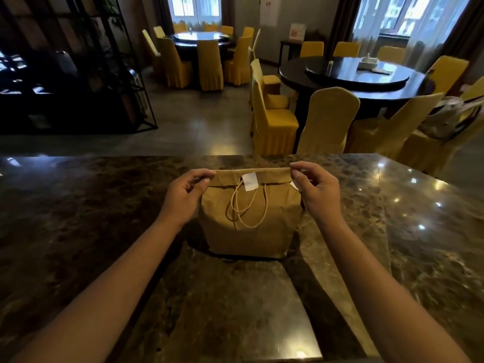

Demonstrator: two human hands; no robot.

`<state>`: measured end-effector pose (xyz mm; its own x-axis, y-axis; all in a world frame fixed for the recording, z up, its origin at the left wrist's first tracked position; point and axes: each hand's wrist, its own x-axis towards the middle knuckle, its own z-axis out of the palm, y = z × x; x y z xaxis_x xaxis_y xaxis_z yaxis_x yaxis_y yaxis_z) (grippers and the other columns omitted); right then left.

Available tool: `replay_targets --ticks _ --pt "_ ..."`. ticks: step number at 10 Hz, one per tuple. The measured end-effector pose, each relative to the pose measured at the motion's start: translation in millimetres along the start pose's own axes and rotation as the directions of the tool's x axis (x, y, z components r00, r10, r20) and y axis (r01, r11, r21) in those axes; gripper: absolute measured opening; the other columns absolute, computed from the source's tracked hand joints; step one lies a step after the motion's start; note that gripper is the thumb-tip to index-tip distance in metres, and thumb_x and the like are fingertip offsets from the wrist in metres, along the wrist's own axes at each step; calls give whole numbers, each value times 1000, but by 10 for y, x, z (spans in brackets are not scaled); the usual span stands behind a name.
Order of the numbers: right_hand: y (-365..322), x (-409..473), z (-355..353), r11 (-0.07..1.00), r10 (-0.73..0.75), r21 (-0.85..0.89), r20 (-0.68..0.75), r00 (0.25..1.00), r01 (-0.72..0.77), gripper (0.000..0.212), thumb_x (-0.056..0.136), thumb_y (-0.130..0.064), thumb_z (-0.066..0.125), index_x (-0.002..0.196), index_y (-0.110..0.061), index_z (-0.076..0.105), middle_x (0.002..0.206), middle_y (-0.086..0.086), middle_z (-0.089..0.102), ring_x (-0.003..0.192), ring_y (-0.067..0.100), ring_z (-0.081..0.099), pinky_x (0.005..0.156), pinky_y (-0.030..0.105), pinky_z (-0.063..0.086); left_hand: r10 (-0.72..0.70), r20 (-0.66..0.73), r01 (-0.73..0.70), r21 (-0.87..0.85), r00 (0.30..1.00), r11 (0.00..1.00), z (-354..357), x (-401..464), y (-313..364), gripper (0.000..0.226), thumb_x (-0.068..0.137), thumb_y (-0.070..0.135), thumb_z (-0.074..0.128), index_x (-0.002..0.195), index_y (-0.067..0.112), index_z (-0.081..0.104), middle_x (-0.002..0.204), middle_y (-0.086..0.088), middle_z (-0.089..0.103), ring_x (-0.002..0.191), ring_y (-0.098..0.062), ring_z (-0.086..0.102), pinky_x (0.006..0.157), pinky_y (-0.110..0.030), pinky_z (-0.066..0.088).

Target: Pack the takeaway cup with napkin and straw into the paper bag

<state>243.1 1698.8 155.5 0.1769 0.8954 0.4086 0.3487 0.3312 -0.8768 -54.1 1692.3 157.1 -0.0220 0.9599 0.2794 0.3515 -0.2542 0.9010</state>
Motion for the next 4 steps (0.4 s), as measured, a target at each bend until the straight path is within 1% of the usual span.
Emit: replay_targets --ticks 1,2,3,4 --pt "-14 6 52 1000 -7 -8 14 1000 7 18 100 -18 66 115 -21 76 96 -13 73 84 -2 67 72 12 52 -56 -7 55 -72 998 996 -48 -14 -55 33 100 17 61 127 35 65 116 3 73 104 -13 73 86 -32 61" --pt "-49 22 45 1000 -17 -7 18 1000 18 20 99 -22 68 118 -21 75 95 -10 73 84 2 68 73 20 56 -85 11 86 -75 996 993 -96 0 -8 47 98 20 64 141 38 52 116 3 70 102 -8 73 83 -25 61" --pt "-47 62 25 999 18 -45 44 999 -16 32 95 -33 72 127 -28 69 107 -5 73 97 12 71 79 30 60 -82 29 85 -90 996 992 -121 30 15 55 96 20 67 145 35 49 115 8 69 103 -3 72 87 -29 61" --pt "-138 96 33 996 53 -76 66 996 -48 42 93 -37 73 134 -31 63 119 -5 69 109 13 67 82 30 60 -58 34 59 -33 998 998 -147 98 65 61 92 27 73 146 37 46 121 9 67 111 -2 67 94 -31 56"
